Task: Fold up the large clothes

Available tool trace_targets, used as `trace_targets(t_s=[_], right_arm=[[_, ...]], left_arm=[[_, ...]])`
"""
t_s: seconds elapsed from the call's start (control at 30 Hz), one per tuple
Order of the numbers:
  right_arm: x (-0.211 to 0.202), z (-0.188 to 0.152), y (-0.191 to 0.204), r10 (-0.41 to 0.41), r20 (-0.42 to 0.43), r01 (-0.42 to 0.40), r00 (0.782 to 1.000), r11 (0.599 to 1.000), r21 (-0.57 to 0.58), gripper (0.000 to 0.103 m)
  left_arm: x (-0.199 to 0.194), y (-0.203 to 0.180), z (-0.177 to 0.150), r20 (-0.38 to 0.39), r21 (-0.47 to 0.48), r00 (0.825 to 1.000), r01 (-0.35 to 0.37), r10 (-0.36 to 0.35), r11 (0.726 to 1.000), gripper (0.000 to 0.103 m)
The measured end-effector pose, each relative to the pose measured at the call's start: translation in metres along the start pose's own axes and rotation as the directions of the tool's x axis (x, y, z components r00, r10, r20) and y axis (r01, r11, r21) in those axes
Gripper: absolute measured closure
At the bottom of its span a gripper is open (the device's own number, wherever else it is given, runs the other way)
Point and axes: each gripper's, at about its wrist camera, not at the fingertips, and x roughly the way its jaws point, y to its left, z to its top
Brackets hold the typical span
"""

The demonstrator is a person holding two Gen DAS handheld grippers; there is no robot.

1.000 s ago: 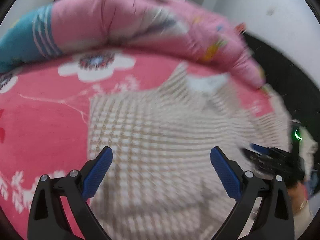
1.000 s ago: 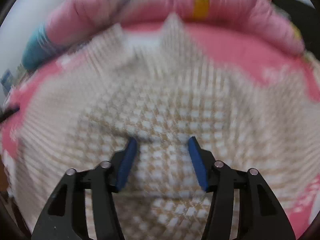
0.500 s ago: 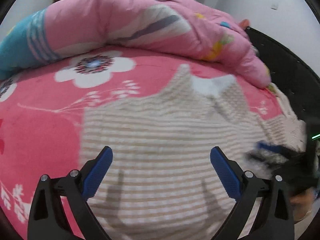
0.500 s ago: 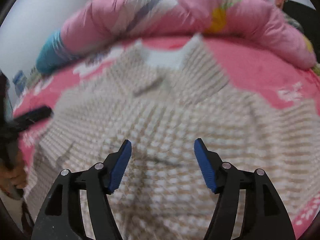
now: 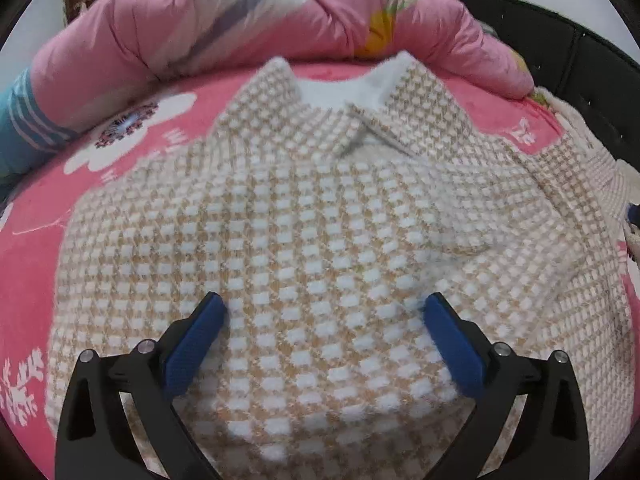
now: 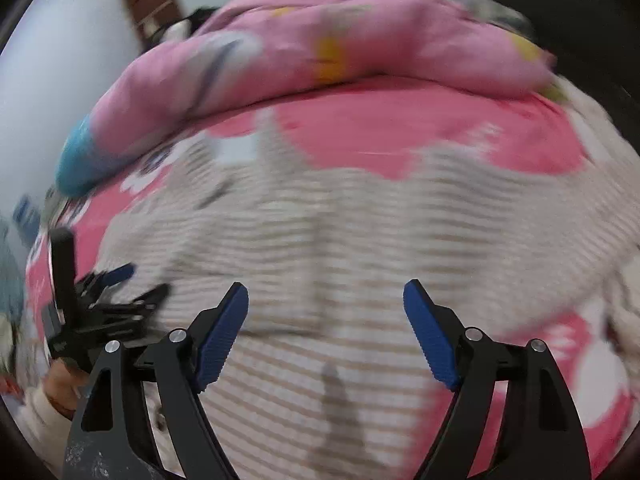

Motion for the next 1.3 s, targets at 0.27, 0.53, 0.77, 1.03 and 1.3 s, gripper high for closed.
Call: trace_targets(t_s=[0.27, 0.53, 0.77, 1.03, 1.3], right_arm=[[-0.045, 0.031, -0.169, -0.002, 0.131, -0.054, 0.991, 0.904, 0.425, 0.026], [-0.034, 0.047, -0.27, -0.065, 0.148, -0.049, 0.987, 0.752, 0.657, 0.05], [-0.016, 0.043, -0.298, -0.102, 0.111, -0.006, 0.988, 0.708, 0.706, 0.056], [-0.008, 0.046, -0.305, -0.161, 0.068, 0.069, 0.985, 0.716, 0.695, 0.065], [-0.008, 0.045, -0.318, -0.09, 0.067, 0.011, 0.994, 0.676, 0.737, 0.062]], left_arm=[[-0.002, 0.009, -0.002, 0.023, -0.013, 1.0, 0.012, -0.012, 1.0, 0.004], [-0.004, 0.007, -0.008, 0.055, -0.018, 0.998, 0.017, -0.016, 1.0, 0.004], [-0.005, 0.008, -0.01, 0.062, -0.022, 0.998, 0.022, -0.021, 1.0, 0.004], [-0.004, 0.008, -0.01, 0.07, -0.024, 0.997, 0.023, -0.021, 0.999, 0.004], [-0.004, 0.009, -0.01, 0.073, -0.025, 0.997, 0.025, -0.023, 0.999, 0.004]])
